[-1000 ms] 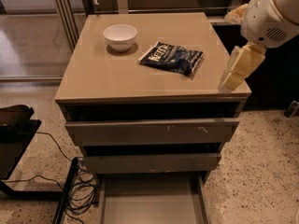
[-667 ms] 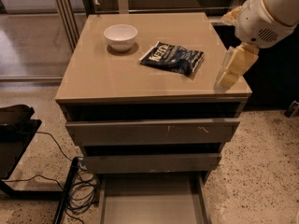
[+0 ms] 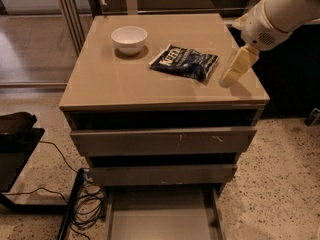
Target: Place blue chip bag into bottom drawer
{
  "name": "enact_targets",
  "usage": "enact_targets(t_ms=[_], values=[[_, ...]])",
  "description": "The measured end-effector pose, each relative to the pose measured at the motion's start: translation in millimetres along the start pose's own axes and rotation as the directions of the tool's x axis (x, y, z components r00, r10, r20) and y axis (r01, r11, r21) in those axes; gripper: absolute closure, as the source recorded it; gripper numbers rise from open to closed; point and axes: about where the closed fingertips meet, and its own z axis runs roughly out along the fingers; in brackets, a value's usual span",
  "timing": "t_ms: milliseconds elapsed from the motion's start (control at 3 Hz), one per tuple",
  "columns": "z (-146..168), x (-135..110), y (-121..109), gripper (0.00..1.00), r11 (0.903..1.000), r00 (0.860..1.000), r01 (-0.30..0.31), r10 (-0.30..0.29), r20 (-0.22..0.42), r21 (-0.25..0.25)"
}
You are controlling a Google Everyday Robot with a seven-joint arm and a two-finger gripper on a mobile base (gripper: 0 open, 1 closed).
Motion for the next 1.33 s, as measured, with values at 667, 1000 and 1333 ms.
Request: enact_targets(t_ms=[667, 1000, 1333], values=[[62.7, -6.0, -37.3, 0.0, 0.9991, 0.994, -0.004, 0.008, 0.105, -0.042], [89.0, -11.9, -43.2, 0.0, 0.9969, 0.988, -0.003, 0.015, 0.153, -0.078], [113.9, -8.3, -45.3, 0.0, 0.9938, 0.986, -0.024, 0.042, 0.162, -0.109]])
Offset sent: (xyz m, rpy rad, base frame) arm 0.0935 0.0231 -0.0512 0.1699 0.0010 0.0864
